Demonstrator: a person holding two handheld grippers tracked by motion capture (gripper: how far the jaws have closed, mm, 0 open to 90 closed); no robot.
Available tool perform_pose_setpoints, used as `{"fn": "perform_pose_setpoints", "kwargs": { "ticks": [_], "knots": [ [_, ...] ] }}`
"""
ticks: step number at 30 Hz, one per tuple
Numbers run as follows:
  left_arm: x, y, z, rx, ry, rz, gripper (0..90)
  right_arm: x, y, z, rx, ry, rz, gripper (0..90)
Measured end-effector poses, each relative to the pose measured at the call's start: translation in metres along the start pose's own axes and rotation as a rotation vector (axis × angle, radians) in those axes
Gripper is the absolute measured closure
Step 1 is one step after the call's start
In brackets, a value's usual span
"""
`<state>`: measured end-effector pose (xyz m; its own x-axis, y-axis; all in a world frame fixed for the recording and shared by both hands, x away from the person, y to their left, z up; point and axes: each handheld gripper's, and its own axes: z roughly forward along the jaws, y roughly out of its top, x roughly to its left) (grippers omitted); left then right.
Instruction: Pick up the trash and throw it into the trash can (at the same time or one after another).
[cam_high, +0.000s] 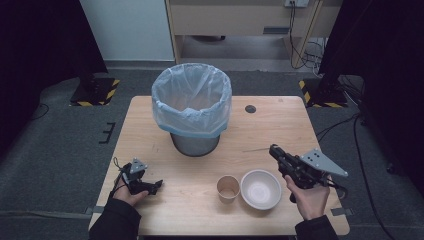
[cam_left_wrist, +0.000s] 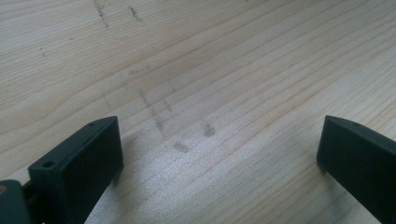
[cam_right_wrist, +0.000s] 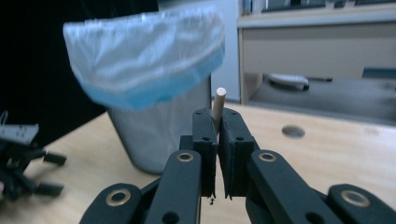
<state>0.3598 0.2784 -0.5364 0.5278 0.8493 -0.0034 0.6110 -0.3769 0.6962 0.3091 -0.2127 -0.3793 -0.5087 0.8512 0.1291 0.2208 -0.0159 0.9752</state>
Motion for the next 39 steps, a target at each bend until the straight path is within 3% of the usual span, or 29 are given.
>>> {"fn": "perform_pose_setpoints", "kwargs": {
  "ticks": [11,12,26,39],
  "knots": [
    [0.0,0.0,0.0,0.0,0.0,0.0,0.0,-0.003,0.048,0.014,-0.126,-0.001,0.011,86.1],
    [0.0,0.0,0.0,0.0,0.0,0.0,0.0,-0.003,0.058,0.017,-0.149,-0.004,0.009,86.1],
    [0.0,0.0,0.0,0.0,-0.002,0.0,0.0,0.0,0.102,0.027,-0.236,0.0,-0.004,86.1],
    [0.0,0.0,0.0,-0.001,-0.003,0.001,0.0,0.011,0.15,0.035,-0.325,0.012,-0.032,86.0]
  ]
}}
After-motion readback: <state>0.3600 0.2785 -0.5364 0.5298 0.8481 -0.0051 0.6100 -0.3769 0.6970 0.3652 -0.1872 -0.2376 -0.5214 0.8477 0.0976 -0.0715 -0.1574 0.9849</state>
